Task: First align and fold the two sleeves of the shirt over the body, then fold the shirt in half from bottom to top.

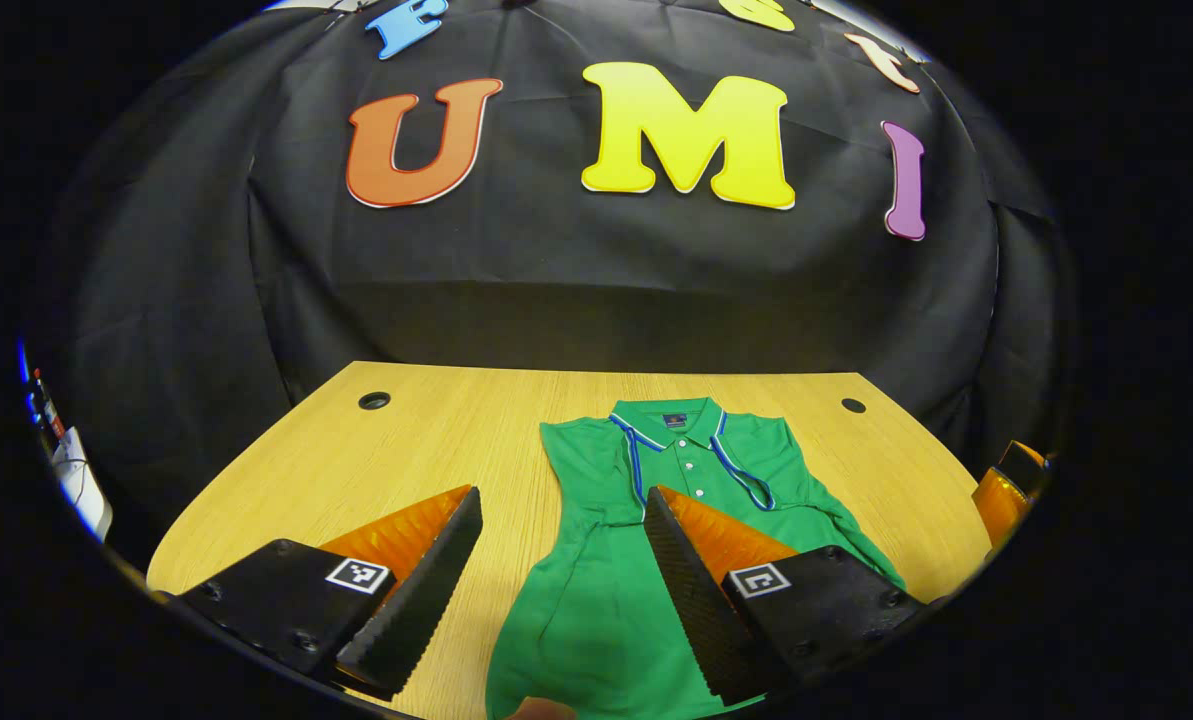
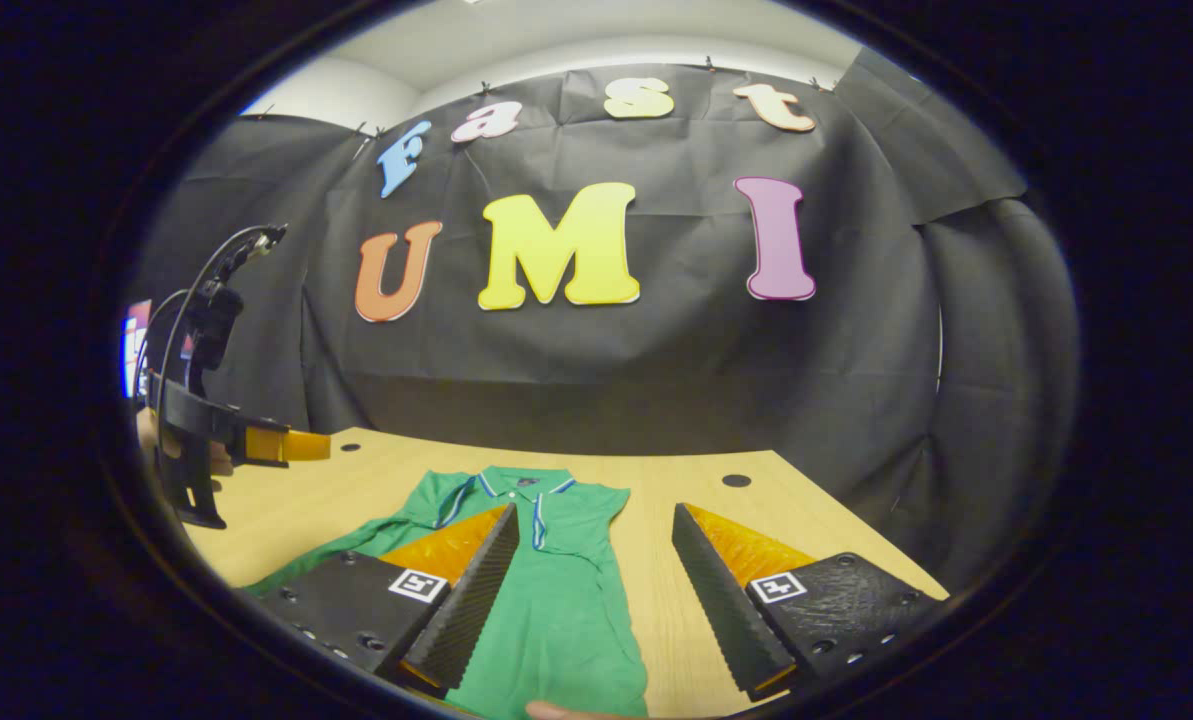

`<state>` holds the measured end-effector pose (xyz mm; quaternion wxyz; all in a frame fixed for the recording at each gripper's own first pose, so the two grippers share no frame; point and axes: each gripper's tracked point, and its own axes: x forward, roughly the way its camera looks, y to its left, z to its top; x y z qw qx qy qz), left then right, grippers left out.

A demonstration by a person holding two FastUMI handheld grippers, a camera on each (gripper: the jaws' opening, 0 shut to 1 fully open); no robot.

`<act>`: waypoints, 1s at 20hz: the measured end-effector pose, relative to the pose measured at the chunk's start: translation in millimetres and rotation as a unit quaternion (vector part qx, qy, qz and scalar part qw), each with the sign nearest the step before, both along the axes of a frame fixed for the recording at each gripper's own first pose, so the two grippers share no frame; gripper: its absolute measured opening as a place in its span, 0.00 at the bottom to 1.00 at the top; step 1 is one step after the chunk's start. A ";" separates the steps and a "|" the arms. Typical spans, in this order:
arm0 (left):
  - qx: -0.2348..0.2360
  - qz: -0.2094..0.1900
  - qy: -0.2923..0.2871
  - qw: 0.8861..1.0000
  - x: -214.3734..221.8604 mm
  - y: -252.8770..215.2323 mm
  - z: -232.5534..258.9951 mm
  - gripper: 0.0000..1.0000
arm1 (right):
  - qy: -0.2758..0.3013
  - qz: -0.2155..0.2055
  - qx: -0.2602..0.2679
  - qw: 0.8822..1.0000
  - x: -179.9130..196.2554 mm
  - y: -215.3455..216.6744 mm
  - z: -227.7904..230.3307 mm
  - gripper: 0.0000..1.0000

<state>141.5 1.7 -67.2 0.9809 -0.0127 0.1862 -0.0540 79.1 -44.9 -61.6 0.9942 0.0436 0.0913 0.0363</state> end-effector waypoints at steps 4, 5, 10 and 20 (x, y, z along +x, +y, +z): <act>-0.027 0.000 -0.013 1.000 -51.8 10.0 -2.2 1.00 | -0.008 -0.012 -0.016 1.000 -37.3 -7.8 12.0 0.95; -0.027 -0.004 -0.010 1.000 -67.9 12.4 -8.9 1.00 | -0.005 -0.015 -0.024 1.000 -46.3 -10.1 8.1 0.94; -0.022 -0.004 -0.008 1.000 -126.3 33.0 -56.3 1.00 | 0.034 -0.005 -0.048 0.998 -105.0 -14.5 -39.6 0.95; -0.014 -0.006 0.048 0.999 -176.8 22.3 -147.4 1.00 | 0.137 -0.020 -0.041 0.990 -140.1 -28.5 -155.6 0.98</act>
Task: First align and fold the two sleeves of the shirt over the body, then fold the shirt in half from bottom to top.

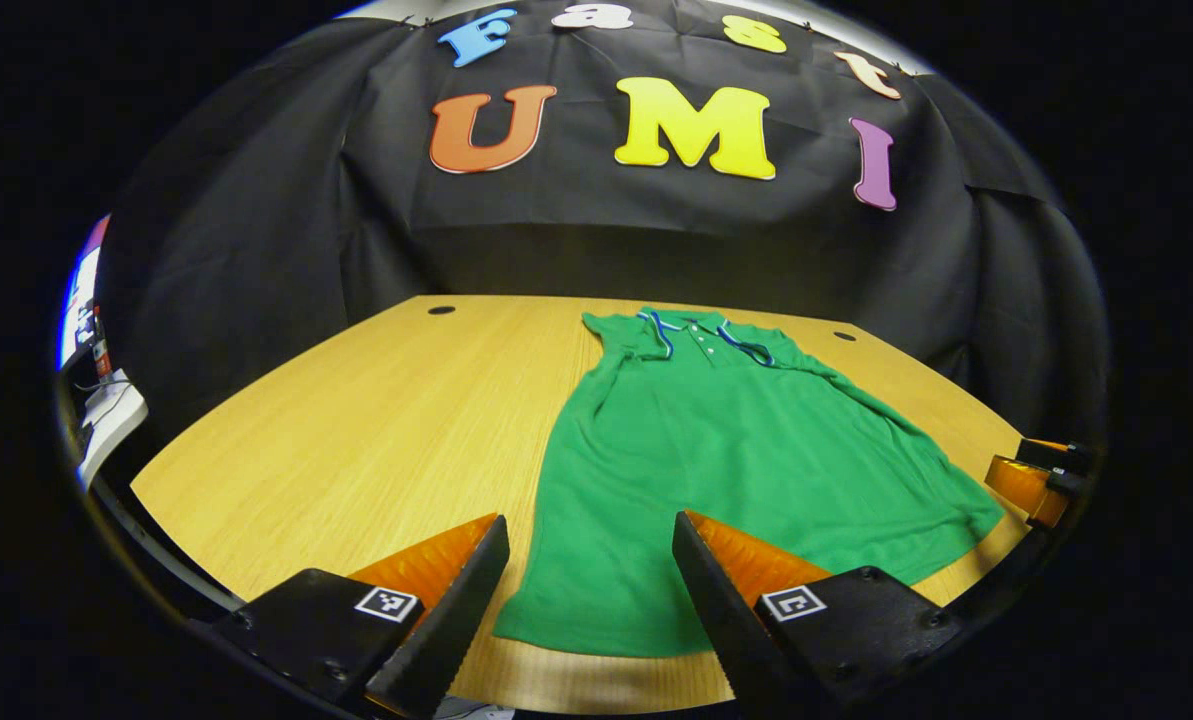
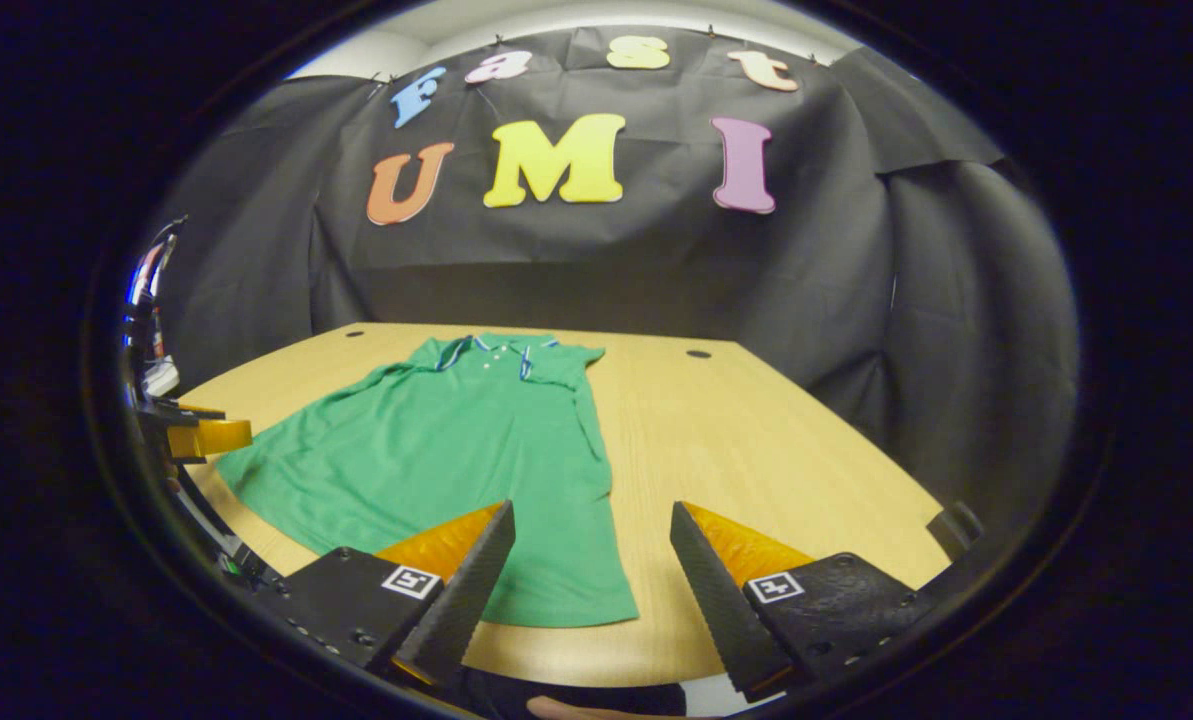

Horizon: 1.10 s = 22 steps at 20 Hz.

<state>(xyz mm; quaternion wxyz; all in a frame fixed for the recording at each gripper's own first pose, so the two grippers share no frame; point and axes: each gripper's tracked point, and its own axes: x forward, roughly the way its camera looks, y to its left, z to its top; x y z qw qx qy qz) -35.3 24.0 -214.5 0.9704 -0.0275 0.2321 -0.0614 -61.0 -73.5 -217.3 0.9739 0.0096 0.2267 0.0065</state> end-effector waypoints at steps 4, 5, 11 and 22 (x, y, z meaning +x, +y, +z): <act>-0.009 0.011 0.029 0.999 0.9 3.2 -17.3 1.00 | 0.030 0.019 -0.005 0.999 -1.3 16.2 -19.3 0.98; -0.006 0.010 0.021 1.000 3.2 5.4 -15.7 1.00 | 0.041 0.019 -0.008 0.999 -2.9 16.5 -27.2 0.95; 0.007 0.025 0.031 0.999 4.6 18.4 -20.8 0.79 | 0.065 0.014 0.030 0.997 -0.2 18.0 -33.6 0.88; -0.029 -0.008 0.023 0.999 8.1 -0.1 -15.2 0.07 | 0.053 0.055 0.034 0.996 21.9 33.2 -19.6 0.03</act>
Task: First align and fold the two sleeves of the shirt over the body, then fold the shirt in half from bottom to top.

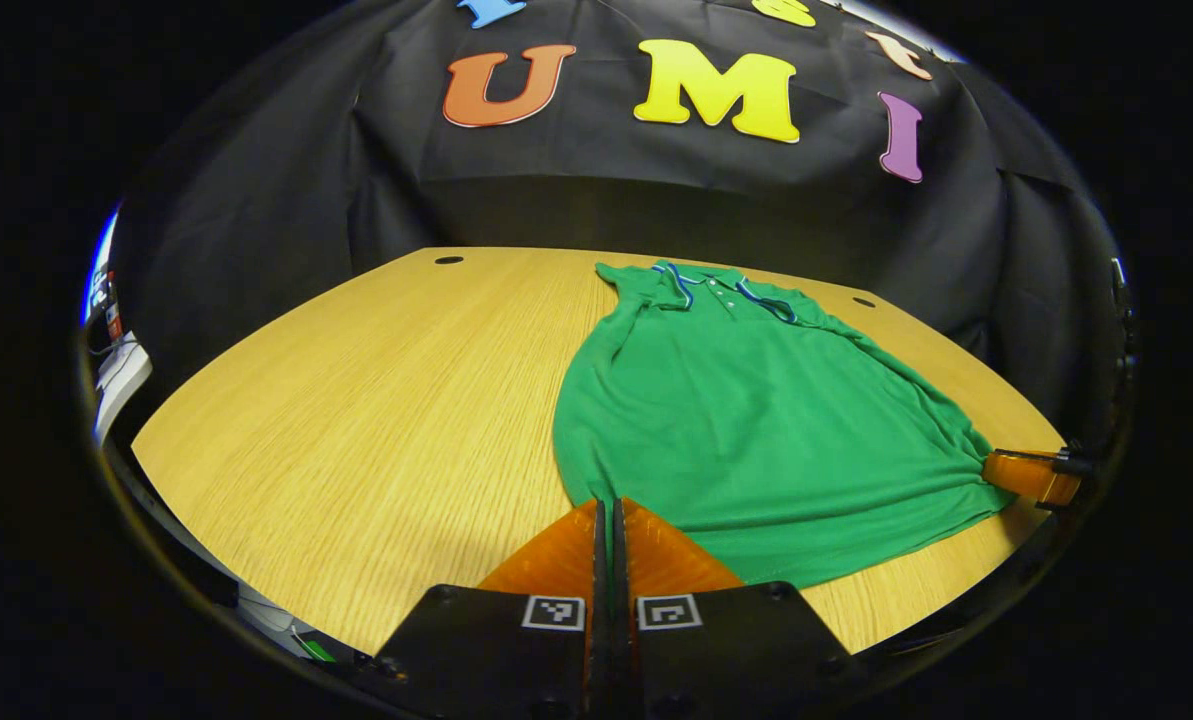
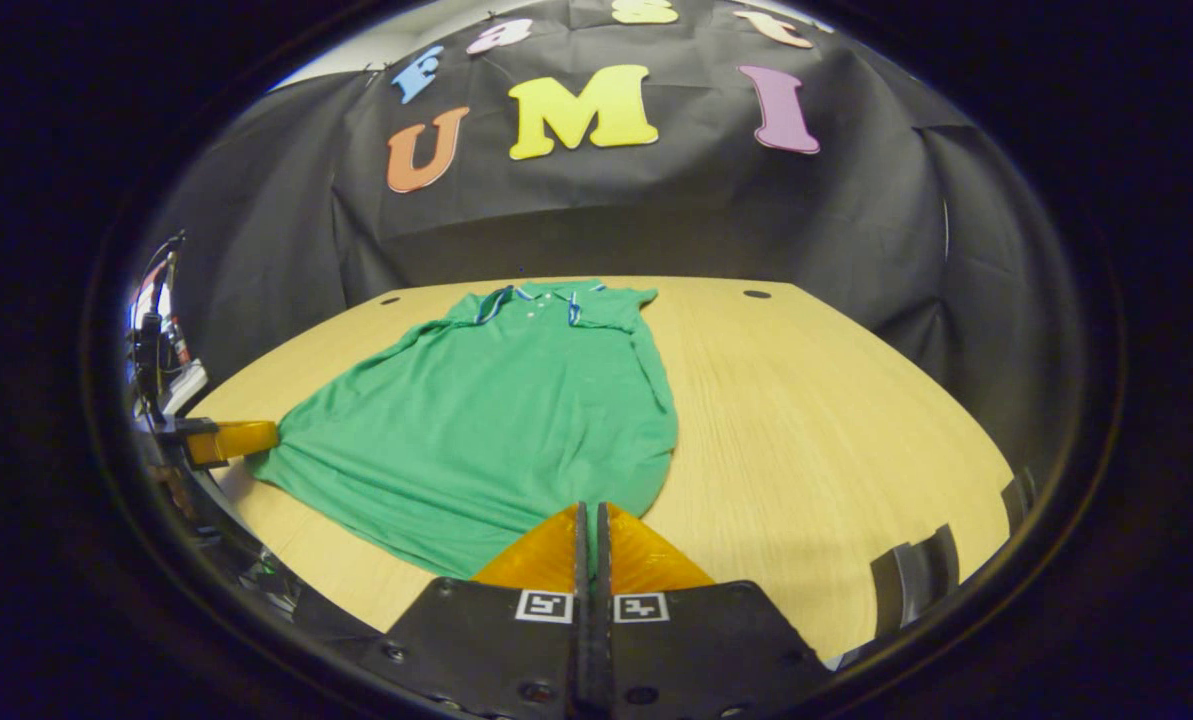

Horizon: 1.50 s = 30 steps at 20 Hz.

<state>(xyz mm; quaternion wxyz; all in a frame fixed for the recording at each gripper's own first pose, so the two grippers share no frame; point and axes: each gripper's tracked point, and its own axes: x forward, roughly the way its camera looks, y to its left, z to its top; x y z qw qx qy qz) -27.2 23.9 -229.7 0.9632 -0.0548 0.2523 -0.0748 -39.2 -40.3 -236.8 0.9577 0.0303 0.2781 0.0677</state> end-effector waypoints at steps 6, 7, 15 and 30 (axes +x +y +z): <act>0.002 -0.005 -0.052 0.999 12.3 -3.3 46.9 0.06 | -0.048 0.009 0.004 0.999 9.4 -1.9 46.4 0.00; 0.006 -0.007 -0.065 0.998 16.1 -6.1 57.4 0.06 | -0.059 0.008 0.003 0.998 14.1 -3.1 56.2 0.00; -0.003 -0.006 -0.150 0.989 62.6 -9.1 148.2 0.06 | -0.129 0.012 0.029 0.991 57.9 0.3 150.7 0.00; -0.005 -0.007 -0.198 0.980 232.0 -16.4 200.0 0.06 | -0.180 0.022 -0.013 0.983 226.4 15.2 210.2 0.00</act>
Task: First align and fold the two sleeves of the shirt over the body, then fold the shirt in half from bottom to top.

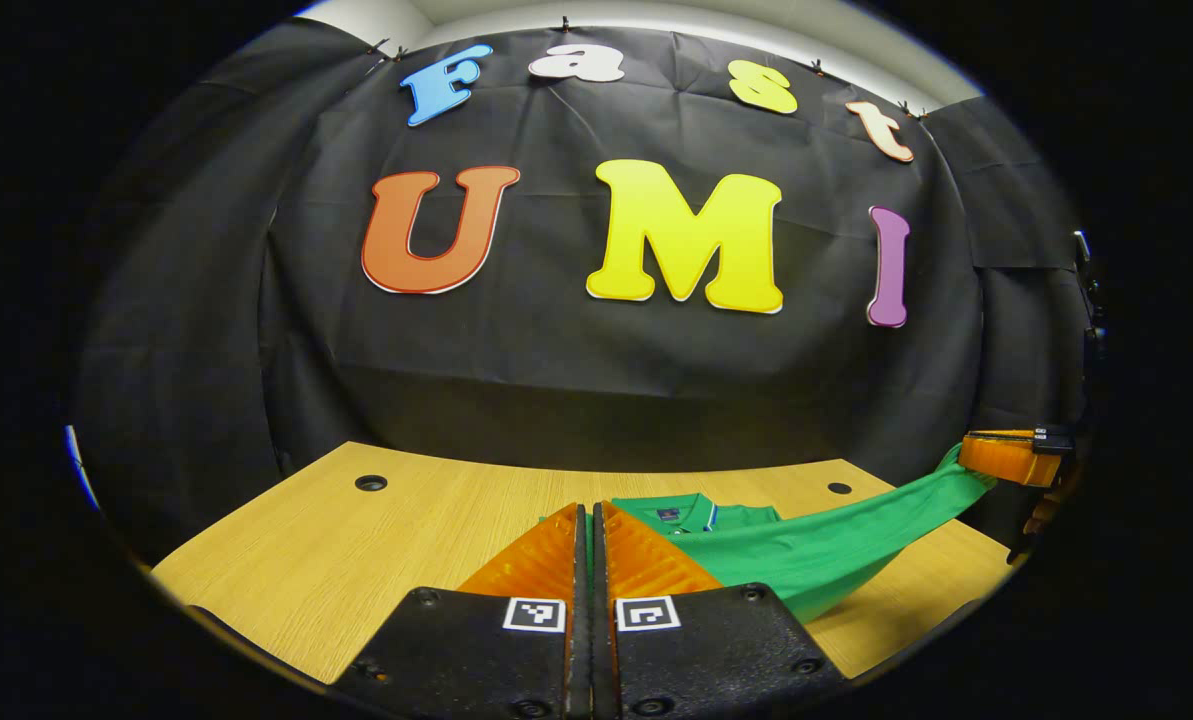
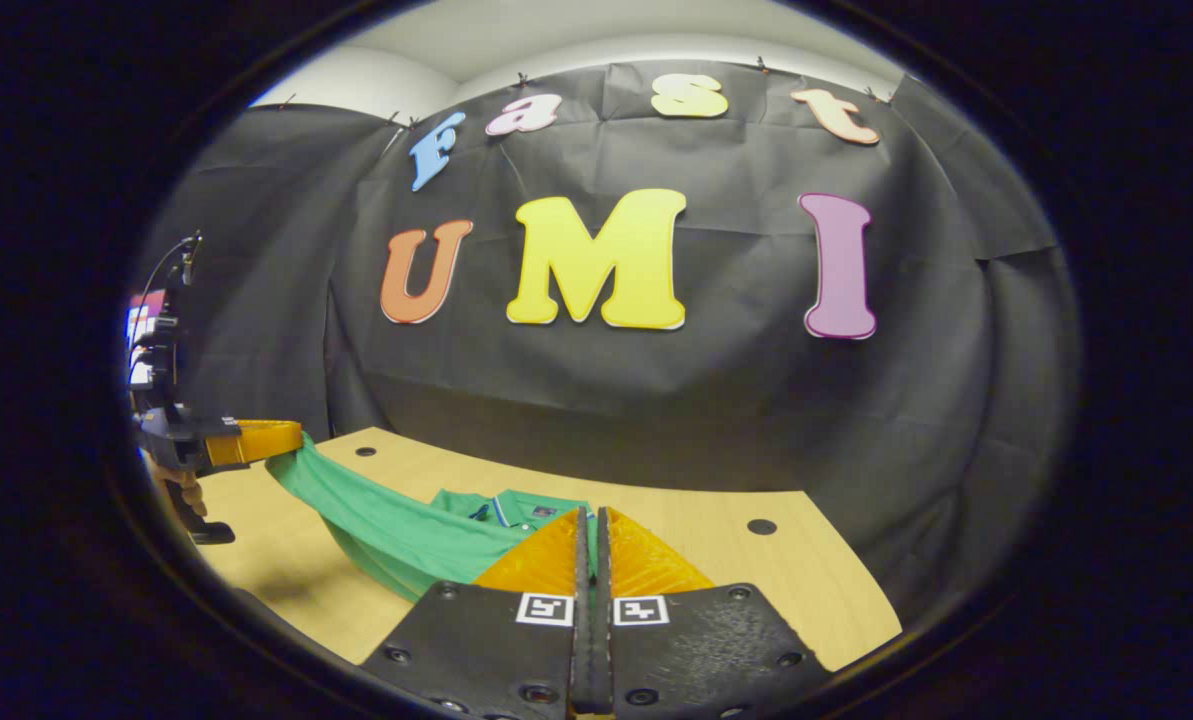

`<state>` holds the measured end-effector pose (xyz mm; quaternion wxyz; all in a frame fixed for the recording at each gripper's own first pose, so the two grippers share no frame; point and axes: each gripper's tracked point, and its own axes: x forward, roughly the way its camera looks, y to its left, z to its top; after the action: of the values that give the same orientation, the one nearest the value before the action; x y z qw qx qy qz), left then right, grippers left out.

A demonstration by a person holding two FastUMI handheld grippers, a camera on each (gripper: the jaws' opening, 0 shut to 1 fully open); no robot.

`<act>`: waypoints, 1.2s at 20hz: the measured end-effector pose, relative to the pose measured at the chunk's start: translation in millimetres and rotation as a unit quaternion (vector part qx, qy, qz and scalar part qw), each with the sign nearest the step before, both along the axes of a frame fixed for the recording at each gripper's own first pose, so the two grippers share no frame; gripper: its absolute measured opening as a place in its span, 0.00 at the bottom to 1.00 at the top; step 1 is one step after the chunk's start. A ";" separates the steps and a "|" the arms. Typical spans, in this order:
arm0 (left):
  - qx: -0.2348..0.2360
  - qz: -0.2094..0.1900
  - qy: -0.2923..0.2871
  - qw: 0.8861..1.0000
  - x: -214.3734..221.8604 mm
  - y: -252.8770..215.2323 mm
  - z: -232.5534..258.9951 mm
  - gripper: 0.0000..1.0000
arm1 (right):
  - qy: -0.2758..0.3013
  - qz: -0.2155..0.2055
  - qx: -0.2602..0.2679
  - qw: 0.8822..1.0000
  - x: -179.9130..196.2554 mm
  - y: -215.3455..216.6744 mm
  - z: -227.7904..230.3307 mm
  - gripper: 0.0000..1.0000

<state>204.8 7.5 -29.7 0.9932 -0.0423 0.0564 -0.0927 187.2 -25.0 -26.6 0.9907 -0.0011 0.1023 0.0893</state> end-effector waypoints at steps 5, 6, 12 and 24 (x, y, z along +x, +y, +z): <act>0.027 0.006 0.028 0.999 74.3 -7.6 -29.6 0.06 | 0.017 -0.008 -0.029 0.999 78.2 3.6 -22.1 0.00; 0.031 0.005 0.035 0.999 89.1 -9.9 -36.3 0.06 | 0.022 -0.013 -0.034 0.999 94.1 2.6 -29.9 0.00; 0.047 0.004 0.069 0.997 168.7 -21.1 -86.0 0.06 | 0.075 -0.043 -0.042 0.995 194.0 -5.9 -95.6 0.00; 0.070 0.002 0.102 0.992 246.7 -32.5 -144.5 0.09 | 0.118 -0.070 -0.035 0.990 274.8 -7.7 -174.7 0.06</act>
<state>451.5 -25.1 -174.3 0.9829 0.0177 0.1638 -0.0819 462.0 -32.8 -201.3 0.9749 -0.0180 0.2216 0.0153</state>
